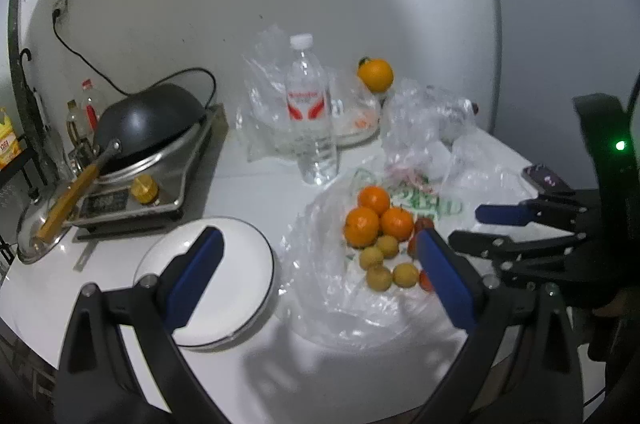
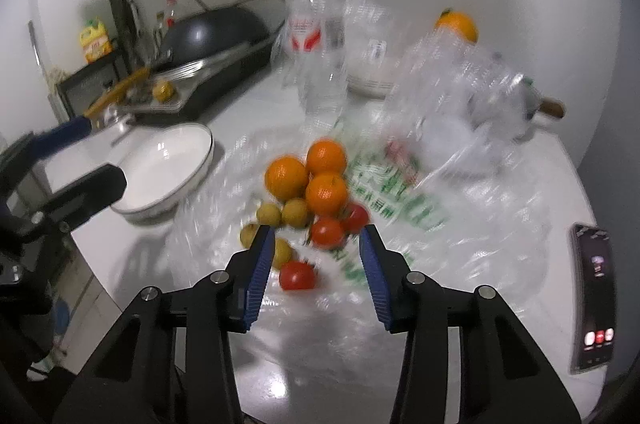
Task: Organize fruits
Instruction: 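Close the right gripper on a red tomato in the bag, then grasp a small yellow fruit with the left gripper while the right gripper holds the tomato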
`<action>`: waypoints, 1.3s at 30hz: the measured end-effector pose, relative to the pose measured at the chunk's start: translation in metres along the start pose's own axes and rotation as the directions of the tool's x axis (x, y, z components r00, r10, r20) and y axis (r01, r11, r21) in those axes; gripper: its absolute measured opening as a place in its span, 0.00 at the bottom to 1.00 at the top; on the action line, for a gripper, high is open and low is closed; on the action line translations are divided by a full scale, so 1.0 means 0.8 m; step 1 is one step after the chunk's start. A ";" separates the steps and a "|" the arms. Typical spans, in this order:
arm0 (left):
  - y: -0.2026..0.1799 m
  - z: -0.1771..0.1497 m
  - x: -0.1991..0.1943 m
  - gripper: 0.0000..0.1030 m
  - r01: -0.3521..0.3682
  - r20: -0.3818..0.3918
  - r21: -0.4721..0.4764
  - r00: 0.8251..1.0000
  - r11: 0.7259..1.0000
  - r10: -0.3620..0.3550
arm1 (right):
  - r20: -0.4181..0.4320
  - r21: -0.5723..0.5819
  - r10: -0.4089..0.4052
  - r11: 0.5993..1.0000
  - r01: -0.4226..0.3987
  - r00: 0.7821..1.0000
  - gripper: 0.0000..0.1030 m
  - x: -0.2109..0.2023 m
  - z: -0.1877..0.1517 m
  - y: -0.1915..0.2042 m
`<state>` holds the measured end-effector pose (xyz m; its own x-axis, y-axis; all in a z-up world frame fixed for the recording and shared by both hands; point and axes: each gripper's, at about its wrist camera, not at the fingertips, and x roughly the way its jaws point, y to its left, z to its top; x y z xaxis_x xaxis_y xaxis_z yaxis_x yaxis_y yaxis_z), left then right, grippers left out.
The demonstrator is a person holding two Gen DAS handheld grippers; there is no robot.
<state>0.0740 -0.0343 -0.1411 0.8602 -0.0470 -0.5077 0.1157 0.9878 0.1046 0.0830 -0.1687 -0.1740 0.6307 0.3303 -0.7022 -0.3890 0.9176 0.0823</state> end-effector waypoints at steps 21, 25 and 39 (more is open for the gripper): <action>-0.026 -0.016 0.060 0.74 0.025 -0.119 0.110 0.993 0.994 -0.012 | -0.145 -0.016 0.113 0.993 -0.117 0.983 0.29 0.058 -0.019 -0.001; -0.034 -0.017 0.072 0.73 0.040 -0.146 0.116 0.989 0.992 -0.023 | -0.145 -0.015 0.134 0.990 -0.138 0.980 0.28 0.057 -0.019 -0.005; -0.059 -0.027 0.117 0.54 0.066 -0.246 0.177 0.969 0.982 -0.021 | -0.053 0.039 0.150 0.988 -0.148 0.987 0.28 0.041 -0.003 -0.046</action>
<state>0.1380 -0.0821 -0.2122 0.7091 -0.0299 -0.7044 0.2586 0.9405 0.2204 0.1159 -0.1921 -0.2016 0.5291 0.4521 -0.7181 -0.4512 0.8666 0.2131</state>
